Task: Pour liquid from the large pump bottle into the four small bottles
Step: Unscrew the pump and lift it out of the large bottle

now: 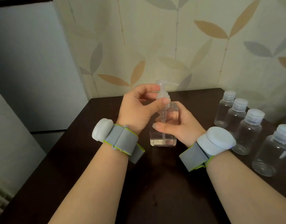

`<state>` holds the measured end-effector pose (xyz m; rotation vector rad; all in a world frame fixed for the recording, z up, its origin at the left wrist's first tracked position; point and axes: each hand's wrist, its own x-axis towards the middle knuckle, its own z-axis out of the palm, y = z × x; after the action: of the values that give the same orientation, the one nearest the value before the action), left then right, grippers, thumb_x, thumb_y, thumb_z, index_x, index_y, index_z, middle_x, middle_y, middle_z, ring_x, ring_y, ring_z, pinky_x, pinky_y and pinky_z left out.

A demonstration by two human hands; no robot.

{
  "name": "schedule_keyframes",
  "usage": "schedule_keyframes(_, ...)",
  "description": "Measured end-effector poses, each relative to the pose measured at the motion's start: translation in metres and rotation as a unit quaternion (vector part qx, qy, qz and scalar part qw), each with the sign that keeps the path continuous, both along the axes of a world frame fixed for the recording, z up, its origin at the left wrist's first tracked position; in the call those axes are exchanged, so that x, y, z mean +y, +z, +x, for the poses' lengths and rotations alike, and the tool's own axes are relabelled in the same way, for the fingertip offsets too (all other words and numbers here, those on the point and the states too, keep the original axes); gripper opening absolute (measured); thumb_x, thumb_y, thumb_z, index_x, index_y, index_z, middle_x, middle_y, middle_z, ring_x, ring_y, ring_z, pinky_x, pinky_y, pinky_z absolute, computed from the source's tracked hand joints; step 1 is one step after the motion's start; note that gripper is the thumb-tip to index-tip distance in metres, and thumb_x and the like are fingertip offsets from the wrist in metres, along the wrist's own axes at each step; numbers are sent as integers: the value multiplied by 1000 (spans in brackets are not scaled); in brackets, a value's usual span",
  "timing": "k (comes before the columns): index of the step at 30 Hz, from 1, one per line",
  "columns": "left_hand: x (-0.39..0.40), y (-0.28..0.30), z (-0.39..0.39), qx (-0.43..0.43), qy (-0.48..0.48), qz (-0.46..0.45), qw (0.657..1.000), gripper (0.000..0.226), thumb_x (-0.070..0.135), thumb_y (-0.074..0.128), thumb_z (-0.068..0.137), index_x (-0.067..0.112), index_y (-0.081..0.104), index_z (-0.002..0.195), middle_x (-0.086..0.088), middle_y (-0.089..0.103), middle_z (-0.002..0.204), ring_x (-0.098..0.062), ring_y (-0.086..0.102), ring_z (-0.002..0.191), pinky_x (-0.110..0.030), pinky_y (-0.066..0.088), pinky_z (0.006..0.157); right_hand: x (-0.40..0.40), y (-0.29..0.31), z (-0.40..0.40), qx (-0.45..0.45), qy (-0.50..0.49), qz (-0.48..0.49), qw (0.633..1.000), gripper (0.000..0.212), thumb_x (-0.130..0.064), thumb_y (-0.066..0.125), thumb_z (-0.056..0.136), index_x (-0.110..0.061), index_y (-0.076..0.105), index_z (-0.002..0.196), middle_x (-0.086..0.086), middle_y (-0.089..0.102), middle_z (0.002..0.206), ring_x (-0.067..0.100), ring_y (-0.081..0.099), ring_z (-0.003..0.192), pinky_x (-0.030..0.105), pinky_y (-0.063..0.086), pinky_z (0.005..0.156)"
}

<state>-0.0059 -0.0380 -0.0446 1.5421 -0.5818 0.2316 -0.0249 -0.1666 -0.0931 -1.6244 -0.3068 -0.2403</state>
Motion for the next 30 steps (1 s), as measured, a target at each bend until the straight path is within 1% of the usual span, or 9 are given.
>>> schedule_keyframes(4, 3, 0, 4, -14, 69, 52, 996, 66, 40, 73, 55, 28, 41, 111, 14, 53, 86, -1, 52, 84, -11, 42, 83, -2, -1, 1, -6, -1, -13, 1000, 44, -19, 81, 58, -26, 52, 92, -5, 68, 77, 14, 66, 80, 37, 52, 80)
schedule_keyframes(7, 17, 3, 10, 49, -34, 6, 998, 71, 14, 72, 68, 15, 35, 128, 2, 60, 109, -8, 57, 100, -26, 45, 95, -1, 1, -1, -3, 2, -11, 1000, 52, -34, 77, 49, -26, 53, 94, -7, 67, 73, 10, 65, 77, 32, 51, 79)
schedule_keyframes(9, 18, 2, 8, 64, -113, -11, 991, 61, -8, 57, 79, 6, 32, 133, 2, 70, 96, -5, 65, 84, -19, 52, 77, 0, 1, -2, -1, 3, -9, 1000, 56, -38, 76, 45, -25, 53, 95, -7, 67, 73, 10, 65, 77, 33, 52, 80)
schedule_keyframes(12, 12, 0, 5, 22, -105, 15, 994, 40, -12, 53, 80, 15, 50, 109, 12, 70, 67, -1, 65, 69, -17, 51, 71, -1, 1, -2, -4, 4, -6, 1000, 54, -37, 78, 45, -27, 54, 92, -9, 69, 72, 8, 66, 76, 29, 51, 75)
schedule_keyframes(15, 3, 0, 2, -20, 10, 46, 999, 38, 5, 72, 72, 31, 52, 90, 13, 63, 60, -4, 58, 67, -24, 47, 78, -1, -1, 0, -5, -1, -7, 1000, 53, -28, 86, 50, -27, 54, 92, -2, 69, 81, 15, 66, 82, 38, 52, 81)
schedule_keyframes(18, -7, -5, -4, -68, 122, 130, 982, 33, 30, 76, 69, 40, 48, 83, 12, 49, 66, -6, 49, 69, -16, 41, 66, 1, -1, 2, -6, -1, 4, 1000, 54, -32, 84, 48, -26, 55, 93, 7, 69, 88, 25, 66, 87, 49, 50, 86)
schedule_keyframes(23, 1, -3, 1, -54, 137, 183, 972, 67, 52, 70, 64, 19, 51, 118, 11, 51, 99, -10, 45, 102, -14, 34, 79, 0, -2, 3, -3, -1, -3, 1000, 52, -26, 82, 52, -20, 55, 95, 2, 67, 80, 21, 65, 82, 43, 51, 81)
schedule_keyframes(26, 13, 6, 3, 72, -82, -7, 994, 36, 21, 64, 71, 12, 58, 105, 4, 64, 98, -8, 60, 93, -11, 48, 76, -2, -2, 1, -3, 10, 2, 1000, 50, -28, 82, 51, -23, 55, 93, -6, 68, 72, 12, 65, 75, 33, 51, 76)
schedule_keyframes(30, 11, 0, 7, 29, -140, -4, 990, 33, -11, 52, 80, 16, 61, 97, 12, 72, 75, 0, 65, 75, -14, 52, 72, -4, -1, 1, -2, 13, -3, 1000, 46, -23, 83, 56, -25, 55, 92, -7, 69, 73, 13, 65, 77, 35, 51, 79)
